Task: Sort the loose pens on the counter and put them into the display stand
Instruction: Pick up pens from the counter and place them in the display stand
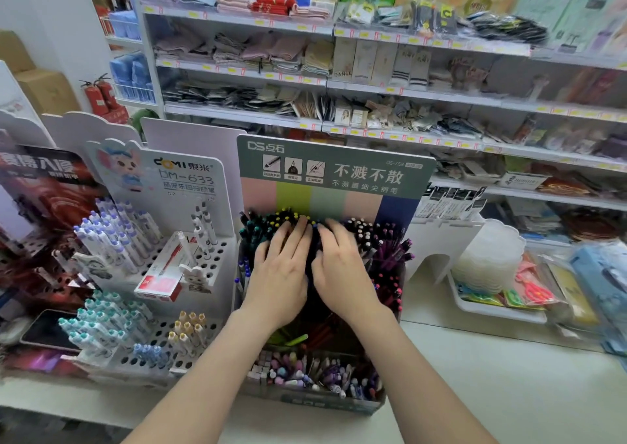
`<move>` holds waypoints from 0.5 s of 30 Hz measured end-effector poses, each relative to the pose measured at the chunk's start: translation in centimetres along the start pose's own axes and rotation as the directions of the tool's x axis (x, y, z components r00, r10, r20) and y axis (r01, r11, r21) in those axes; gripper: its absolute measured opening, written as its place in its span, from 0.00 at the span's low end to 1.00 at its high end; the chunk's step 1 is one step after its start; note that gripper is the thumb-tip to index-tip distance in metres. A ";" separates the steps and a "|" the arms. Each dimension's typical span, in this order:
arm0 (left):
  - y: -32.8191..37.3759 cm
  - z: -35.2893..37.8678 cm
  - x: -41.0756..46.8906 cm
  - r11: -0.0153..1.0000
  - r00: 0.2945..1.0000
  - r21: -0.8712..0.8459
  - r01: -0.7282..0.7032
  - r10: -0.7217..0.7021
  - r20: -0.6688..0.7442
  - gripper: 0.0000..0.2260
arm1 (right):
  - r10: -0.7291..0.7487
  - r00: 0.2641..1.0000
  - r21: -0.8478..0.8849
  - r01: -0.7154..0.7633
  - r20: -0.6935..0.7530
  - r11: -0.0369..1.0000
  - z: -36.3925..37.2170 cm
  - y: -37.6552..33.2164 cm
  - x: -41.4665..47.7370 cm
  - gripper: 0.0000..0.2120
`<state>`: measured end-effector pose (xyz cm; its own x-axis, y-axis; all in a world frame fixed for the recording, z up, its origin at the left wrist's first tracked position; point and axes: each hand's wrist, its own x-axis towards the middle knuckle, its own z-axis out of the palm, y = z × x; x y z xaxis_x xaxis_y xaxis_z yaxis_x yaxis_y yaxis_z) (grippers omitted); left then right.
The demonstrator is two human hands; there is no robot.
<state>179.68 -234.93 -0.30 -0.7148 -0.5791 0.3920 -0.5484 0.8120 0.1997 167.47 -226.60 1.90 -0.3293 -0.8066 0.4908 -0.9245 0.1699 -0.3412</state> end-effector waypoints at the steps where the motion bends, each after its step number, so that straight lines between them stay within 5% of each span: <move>1: 0.2 -0.1 0.1 1.000 1.000 0.004 0.020 -0.020 -0.009 0.31 | -0.030 0.999 -0.011 0.030 0.011 1.000 -0.2 0.0 0.3 0.23; 5: 0.5 -0.5 0.5 0.995 0.992 0.041 0.087 -0.083 -0.091 0.25 | -0.071 0.997 -0.064 0.069 -0.023 0.996 -1.1 0.3 1.0 0.22; 8: 1.5 -0.5 0.6 0.997 0.976 -0.060 0.040 -0.052 -0.209 0.20 | -0.091 0.980 -0.015 0.090 -0.178 0.996 -2.0 -0.1 -0.4 0.22; 12: 3.3 -1.0 0.4 0.973 0.975 -0.202 -0.109 0.065 -0.212 0.28 | 0.392 0.822 0.202 -0.337 -0.413 0.919 -2.3 0.5 -3.1 0.36; 15: 4.9 -0.4 0.4 0.959 0.987 -0.235 -0.158 0.145 -0.072 0.39 | 0.578 0.774 0.332 -0.491 -0.258 0.805 -2.2 1.8 -3.6 0.43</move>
<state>176.93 -231.18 1.19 -0.7535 -0.4489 0.4803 -0.3113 0.8871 0.3408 166.55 -222.15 1.25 -0.8389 -0.3800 0.3895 -0.5193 0.3449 -0.7819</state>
